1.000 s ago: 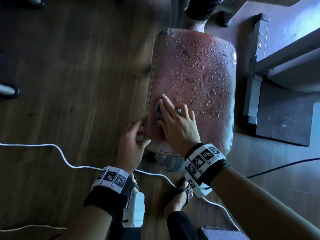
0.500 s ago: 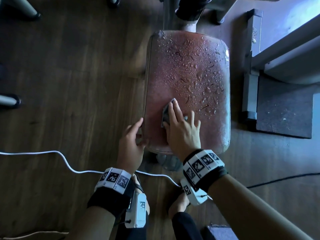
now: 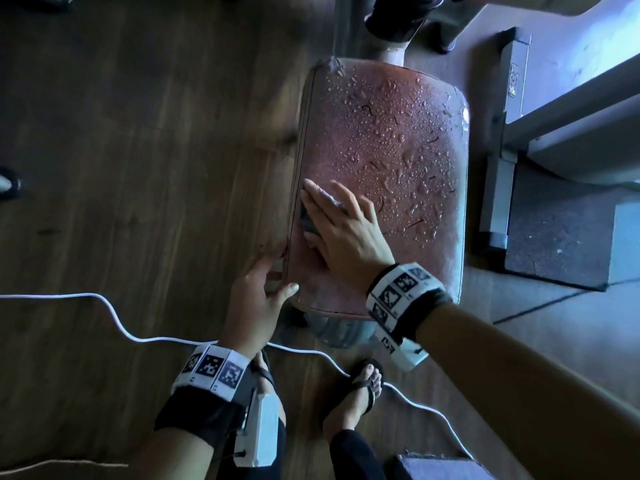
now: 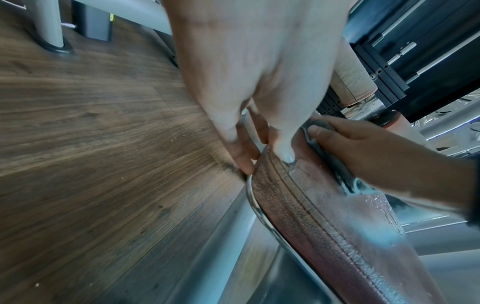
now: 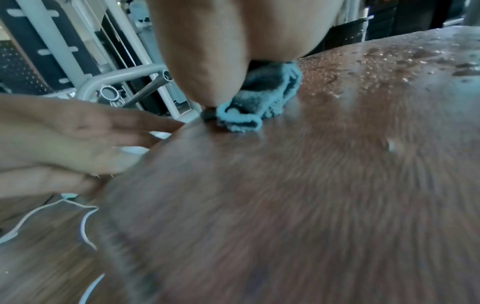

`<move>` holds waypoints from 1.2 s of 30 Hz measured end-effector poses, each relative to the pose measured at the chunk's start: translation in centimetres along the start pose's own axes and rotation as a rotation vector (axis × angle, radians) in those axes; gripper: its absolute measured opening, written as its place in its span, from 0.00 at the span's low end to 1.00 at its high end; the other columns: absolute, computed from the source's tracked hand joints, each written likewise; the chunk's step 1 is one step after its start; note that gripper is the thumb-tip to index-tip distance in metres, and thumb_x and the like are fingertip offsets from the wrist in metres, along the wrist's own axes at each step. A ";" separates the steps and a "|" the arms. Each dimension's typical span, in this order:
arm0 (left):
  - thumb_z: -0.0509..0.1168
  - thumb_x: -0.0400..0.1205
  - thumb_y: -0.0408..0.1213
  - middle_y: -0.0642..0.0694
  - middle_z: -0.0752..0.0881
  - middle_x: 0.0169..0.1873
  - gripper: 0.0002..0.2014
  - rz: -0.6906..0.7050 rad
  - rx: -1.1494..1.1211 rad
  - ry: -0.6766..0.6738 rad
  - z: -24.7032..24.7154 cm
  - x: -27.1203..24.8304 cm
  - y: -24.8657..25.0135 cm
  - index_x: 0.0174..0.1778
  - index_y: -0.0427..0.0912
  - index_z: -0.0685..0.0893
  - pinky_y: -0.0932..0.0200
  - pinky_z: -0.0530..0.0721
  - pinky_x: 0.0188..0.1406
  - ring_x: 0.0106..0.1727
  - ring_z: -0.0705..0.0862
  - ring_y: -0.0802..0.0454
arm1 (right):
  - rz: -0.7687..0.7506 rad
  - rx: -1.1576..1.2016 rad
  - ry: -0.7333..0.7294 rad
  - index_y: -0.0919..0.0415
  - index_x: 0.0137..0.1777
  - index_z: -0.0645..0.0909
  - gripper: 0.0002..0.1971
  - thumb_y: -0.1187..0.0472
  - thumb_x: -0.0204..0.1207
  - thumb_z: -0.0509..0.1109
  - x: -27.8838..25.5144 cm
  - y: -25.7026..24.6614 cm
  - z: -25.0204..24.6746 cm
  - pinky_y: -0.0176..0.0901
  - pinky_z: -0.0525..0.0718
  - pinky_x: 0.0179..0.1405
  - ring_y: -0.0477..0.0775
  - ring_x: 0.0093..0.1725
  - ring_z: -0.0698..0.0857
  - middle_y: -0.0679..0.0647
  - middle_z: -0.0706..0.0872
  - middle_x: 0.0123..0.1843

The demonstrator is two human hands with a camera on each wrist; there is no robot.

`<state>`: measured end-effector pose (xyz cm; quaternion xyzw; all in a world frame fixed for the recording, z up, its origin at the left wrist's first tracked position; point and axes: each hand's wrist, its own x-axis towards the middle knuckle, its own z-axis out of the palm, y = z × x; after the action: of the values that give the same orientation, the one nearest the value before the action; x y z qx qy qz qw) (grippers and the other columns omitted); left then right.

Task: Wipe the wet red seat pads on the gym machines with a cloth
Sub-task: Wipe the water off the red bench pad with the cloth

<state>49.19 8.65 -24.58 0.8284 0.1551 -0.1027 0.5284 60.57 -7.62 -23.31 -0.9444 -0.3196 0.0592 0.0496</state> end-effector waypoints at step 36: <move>0.69 0.81 0.32 0.33 0.59 0.82 0.41 -0.274 0.291 -0.094 2.5 -0.3 5.7 0.86 0.37 0.53 0.52 0.60 0.79 0.82 0.62 0.38 | 0.278 0.093 0.025 0.54 0.83 0.64 0.33 0.45 0.79 0.61 -9.3 0.0 -0.1 0.53 0.78 0.56 0.58 0.61 0.73 0.43 0.63 0.85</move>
<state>50.95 4.09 -20.70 0.8615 0.2250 -0.2332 0.3910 53.24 -13.25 -22.49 -0.9769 -0.1819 0.0684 0.0886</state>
